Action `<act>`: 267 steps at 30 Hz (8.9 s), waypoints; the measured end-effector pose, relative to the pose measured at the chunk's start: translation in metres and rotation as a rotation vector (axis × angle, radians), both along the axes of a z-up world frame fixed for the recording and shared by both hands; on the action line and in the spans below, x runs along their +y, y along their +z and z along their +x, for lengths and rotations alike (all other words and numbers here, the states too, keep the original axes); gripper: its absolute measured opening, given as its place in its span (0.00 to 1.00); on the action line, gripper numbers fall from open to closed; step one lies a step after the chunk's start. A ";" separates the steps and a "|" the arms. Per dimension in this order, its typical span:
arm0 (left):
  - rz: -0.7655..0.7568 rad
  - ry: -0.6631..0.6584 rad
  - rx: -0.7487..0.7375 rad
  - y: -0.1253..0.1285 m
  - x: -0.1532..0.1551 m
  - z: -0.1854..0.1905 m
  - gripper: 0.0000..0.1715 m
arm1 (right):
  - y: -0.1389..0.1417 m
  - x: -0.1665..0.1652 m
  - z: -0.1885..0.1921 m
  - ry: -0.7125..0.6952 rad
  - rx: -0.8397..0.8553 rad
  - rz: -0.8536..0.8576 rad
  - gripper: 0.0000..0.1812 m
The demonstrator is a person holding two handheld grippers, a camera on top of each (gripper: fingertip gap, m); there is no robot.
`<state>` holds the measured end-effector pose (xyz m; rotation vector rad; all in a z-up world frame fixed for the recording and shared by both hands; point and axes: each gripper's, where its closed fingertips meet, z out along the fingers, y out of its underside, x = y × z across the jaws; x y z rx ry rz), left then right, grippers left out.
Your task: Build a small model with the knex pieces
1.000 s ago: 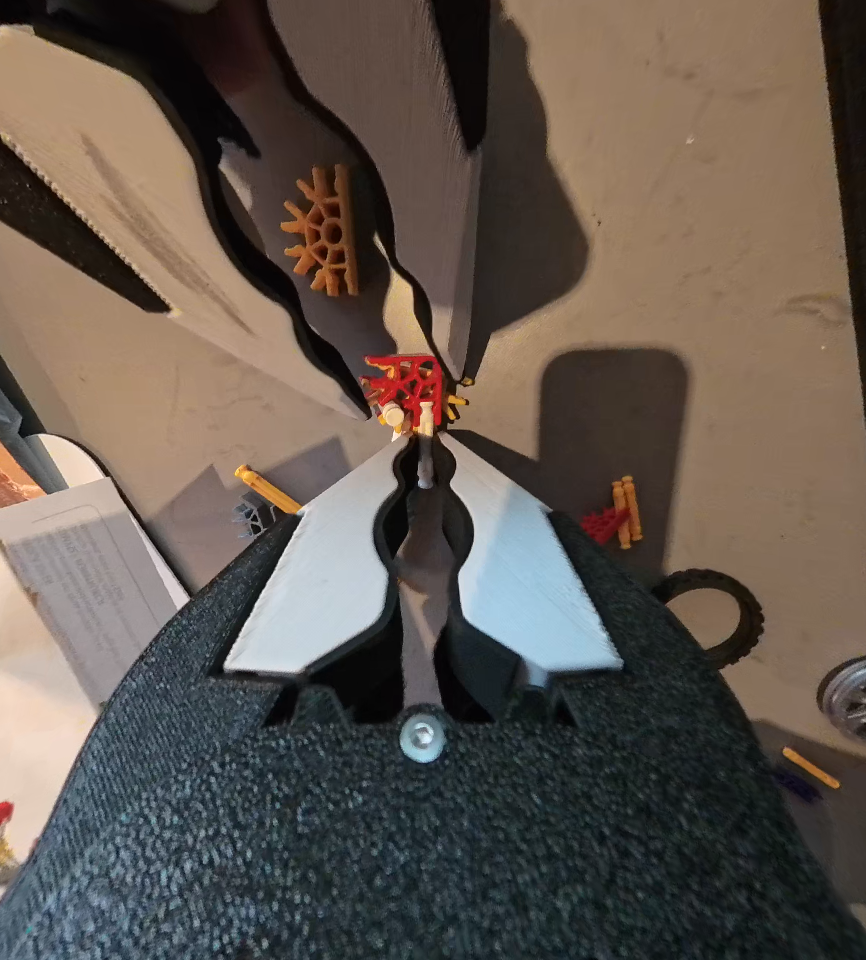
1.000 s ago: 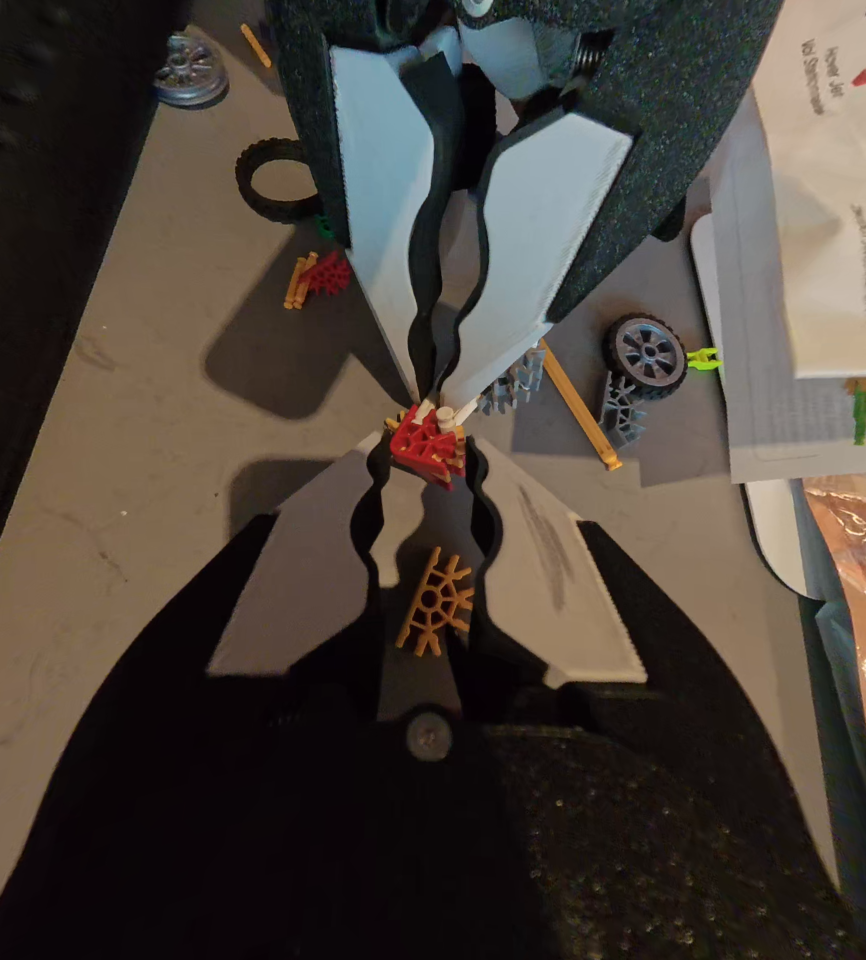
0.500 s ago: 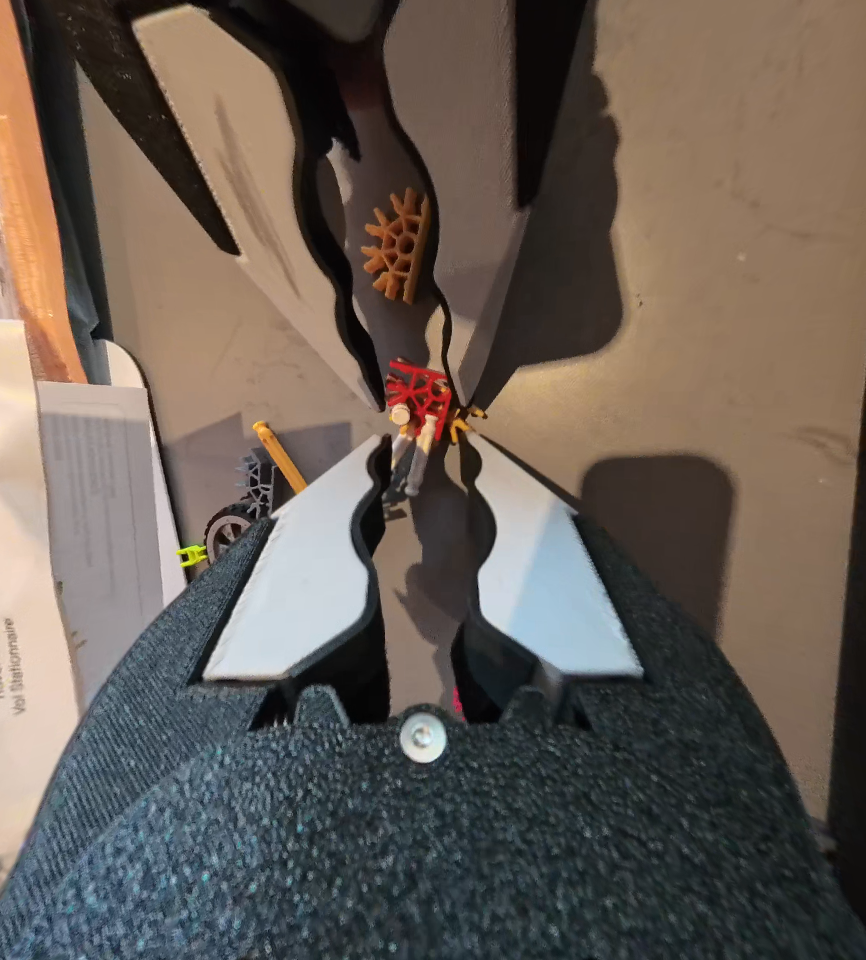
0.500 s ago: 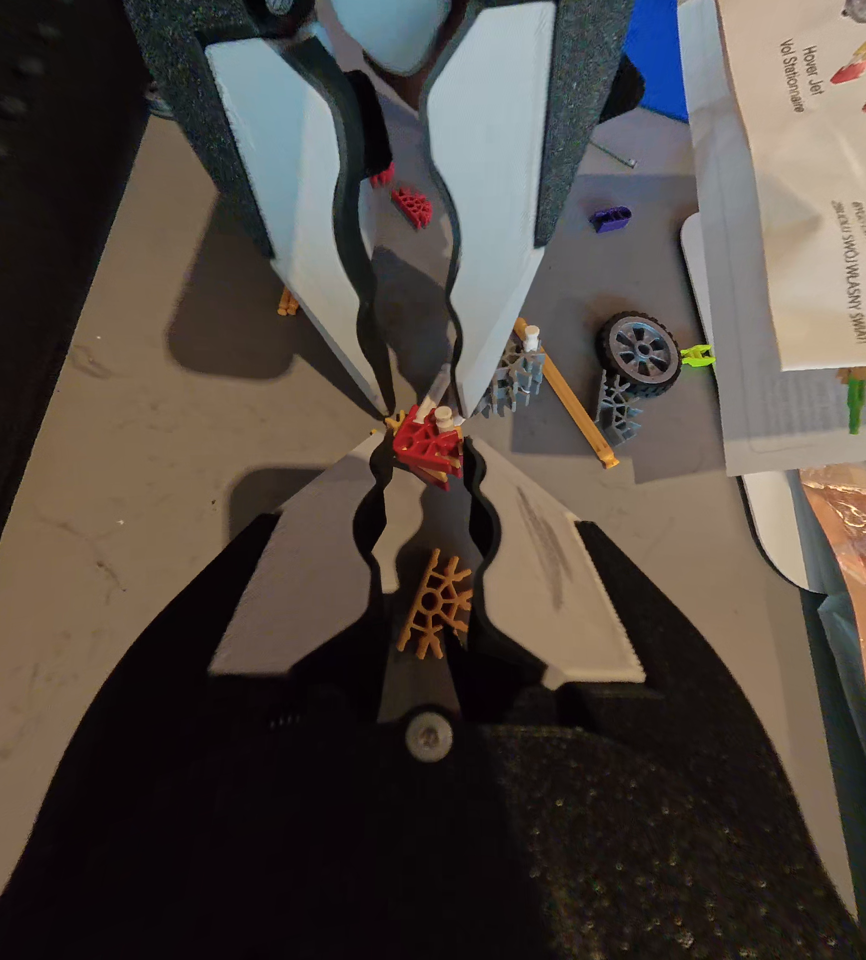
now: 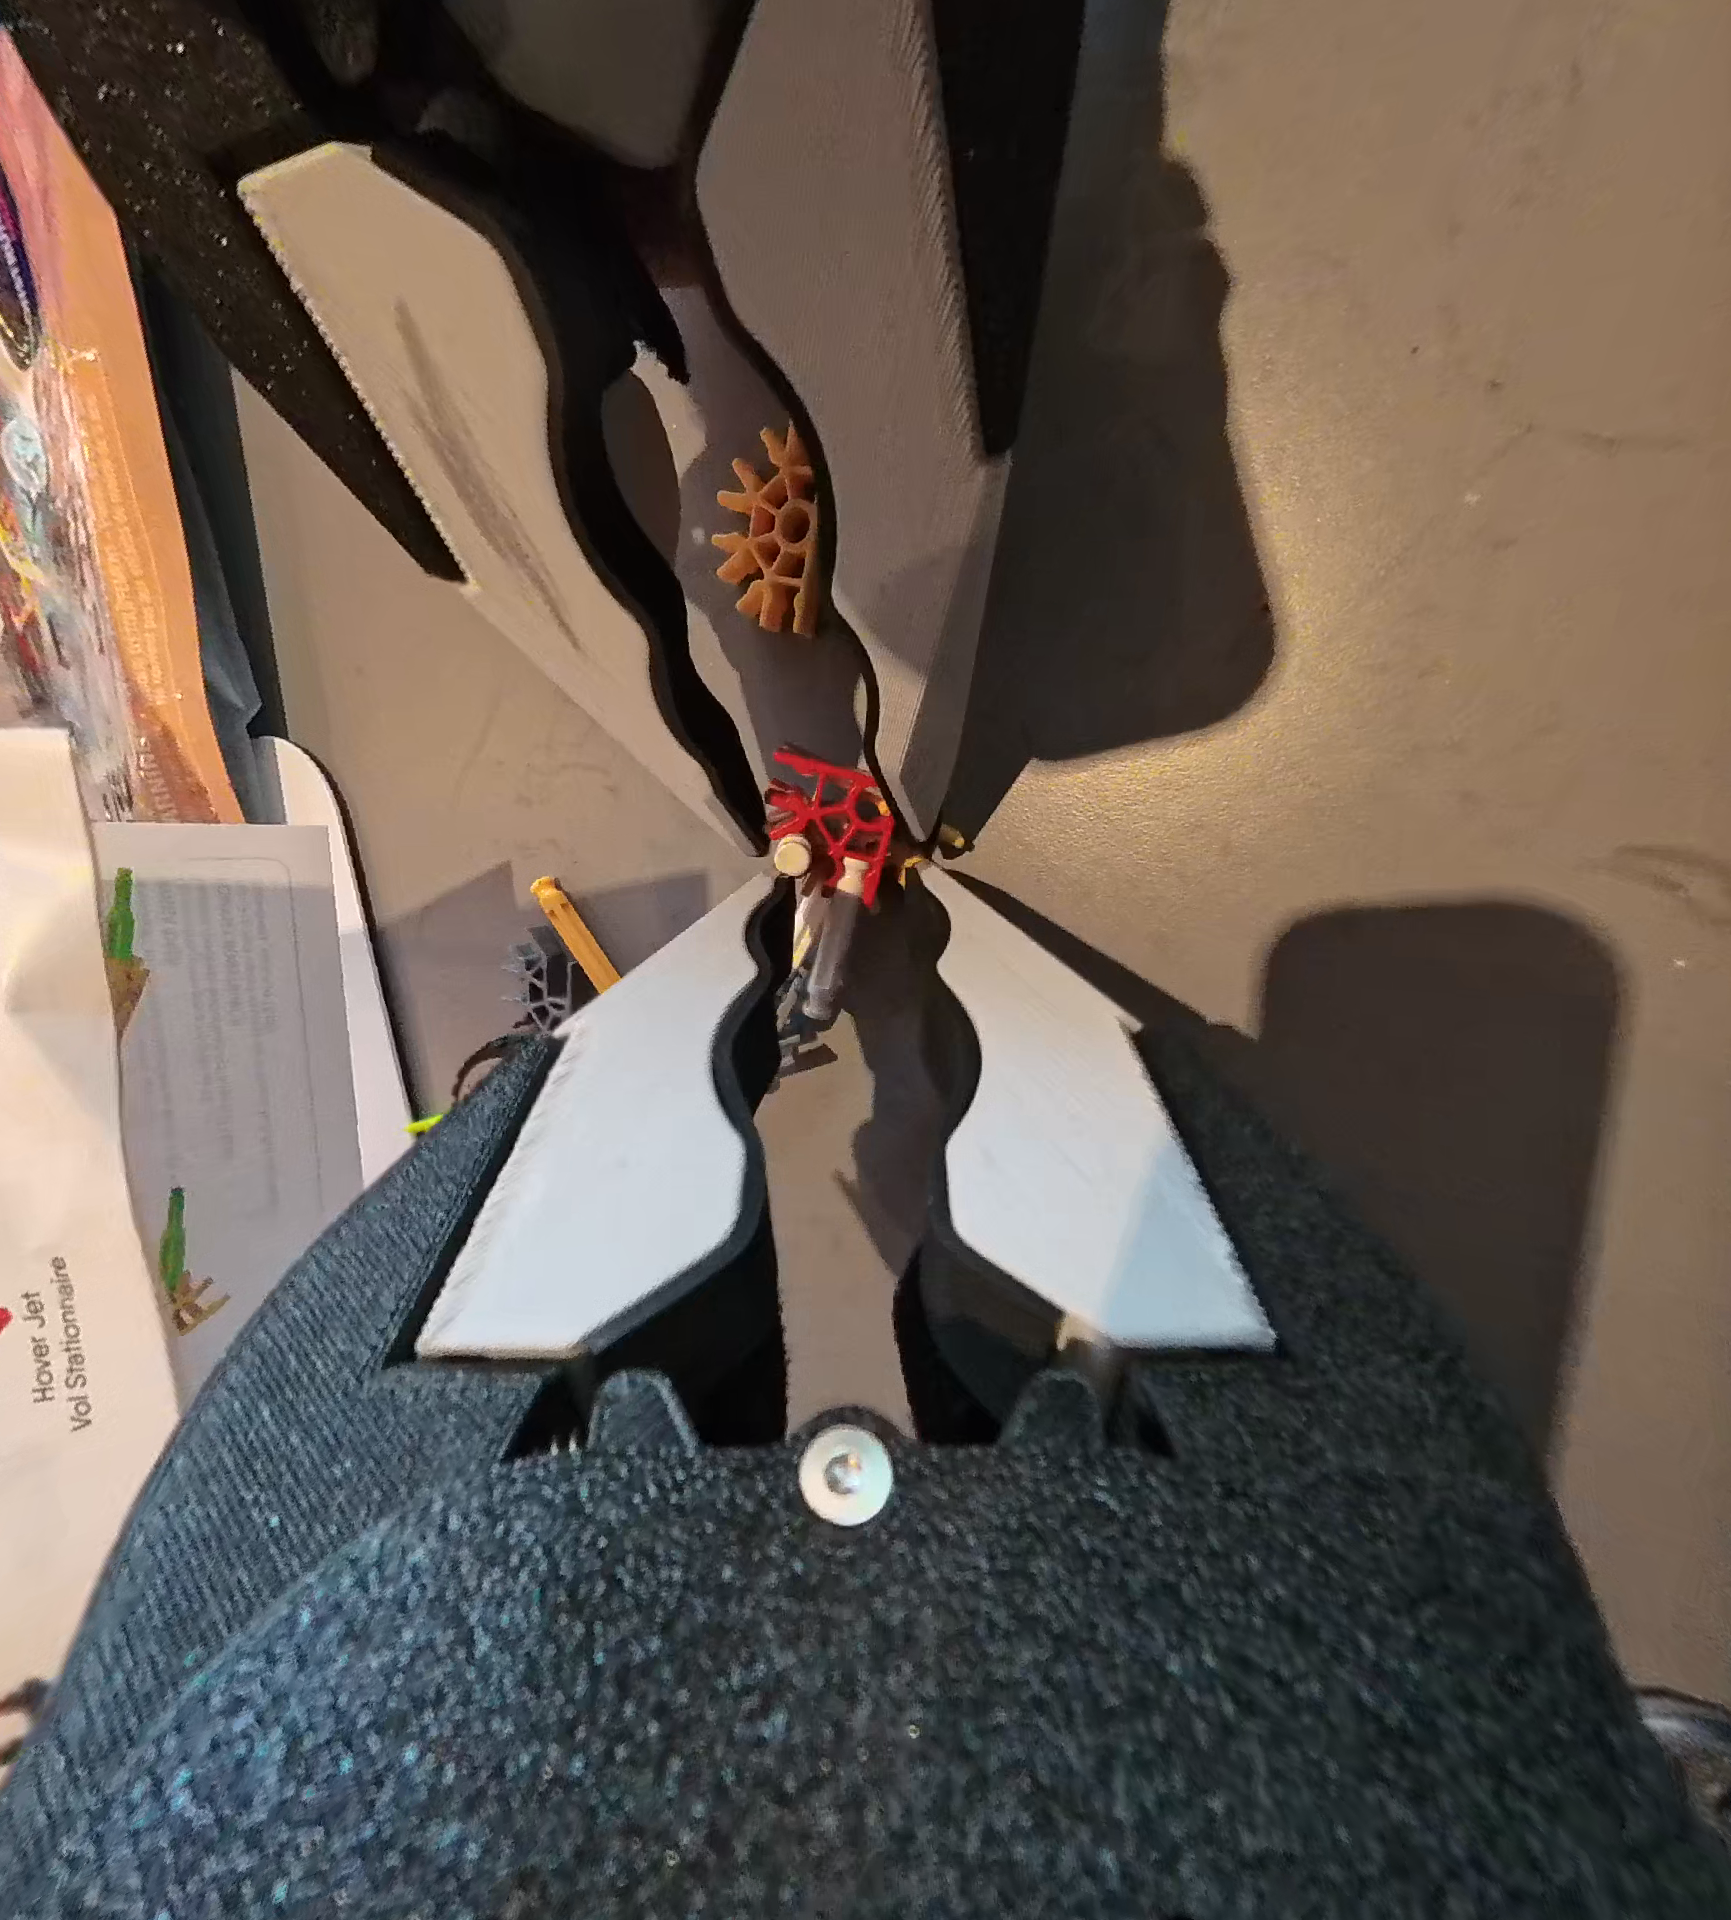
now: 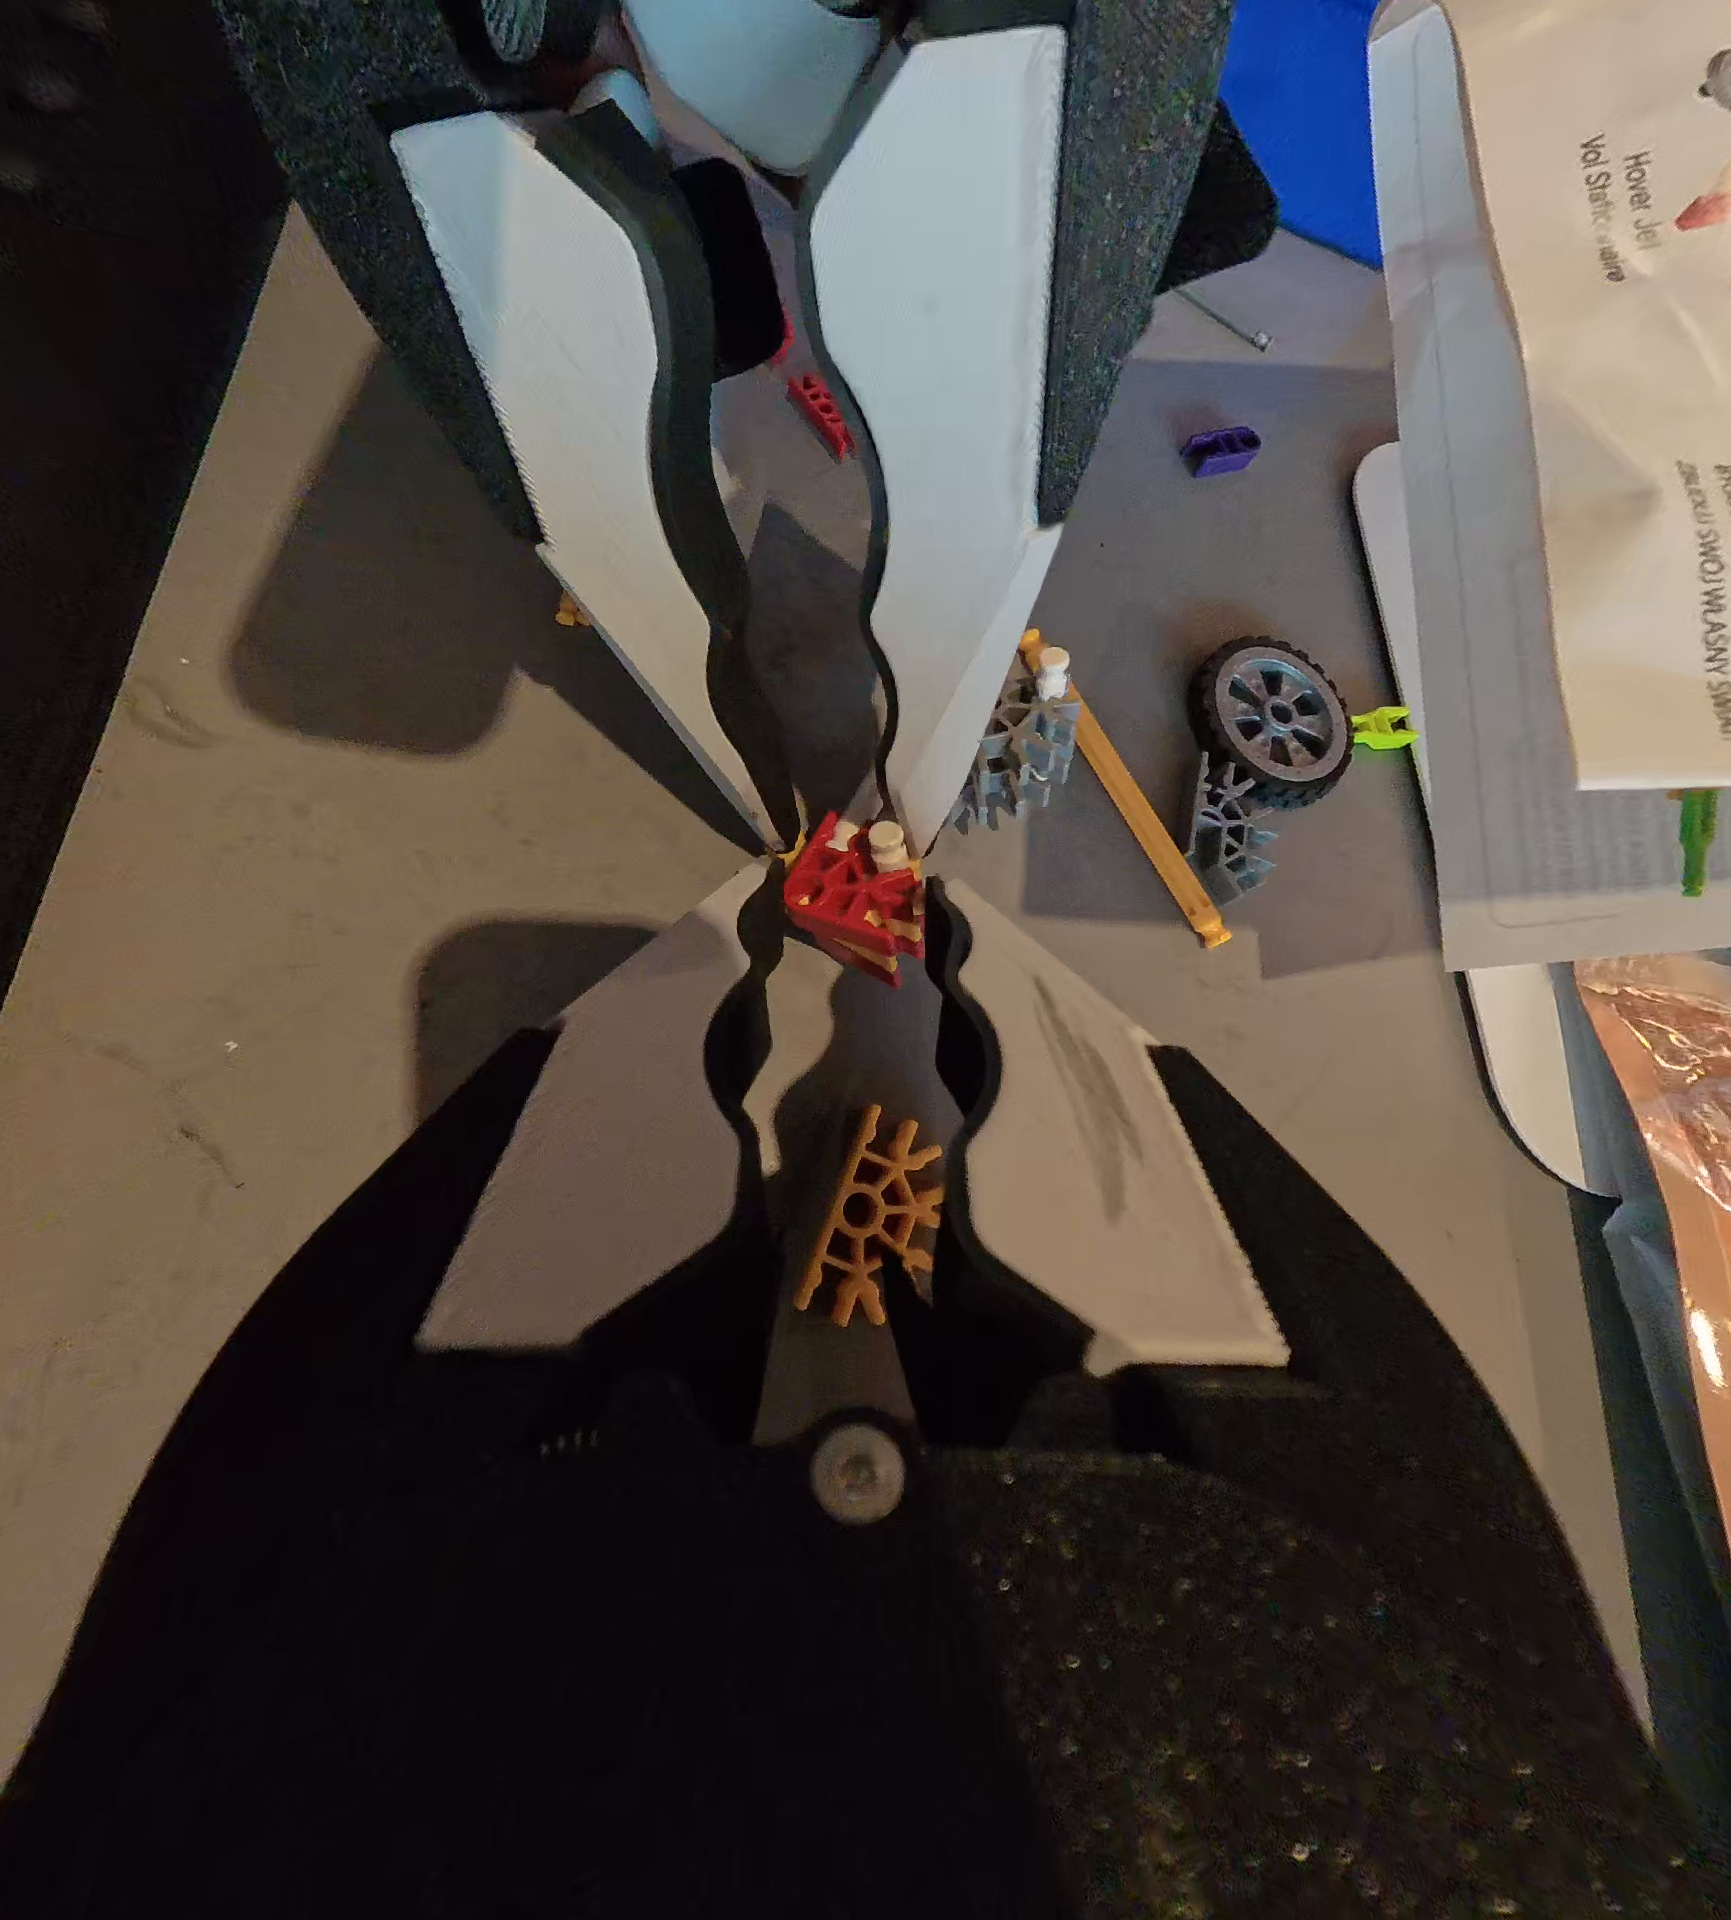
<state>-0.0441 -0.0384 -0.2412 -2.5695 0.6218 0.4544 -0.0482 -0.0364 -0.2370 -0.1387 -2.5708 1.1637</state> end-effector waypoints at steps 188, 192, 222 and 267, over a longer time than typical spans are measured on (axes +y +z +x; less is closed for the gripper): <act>-0.030 -0.141 0.186 0.003 0.018 -0.006 0.04 | 0.001 0.011 -0.004 0.139 0.137 0.279 0.10; -0.050 -0.163 0.195 0.002 0.017 -0.007 0.04 | 0.001 0.011 -0.004 0.146 0.131 0.289 0.10; 0.195 0.027 0.113 0.009 0.020 -0.007 0.10 | 0.000 0.015 -0.007 0.119 0.081 0.197 0.12; 0.216 0.093 0.125 0.006 0.016 0.002 0.04 | 0.002 0.013 -0.009 0.116 0.139 0.213 0.05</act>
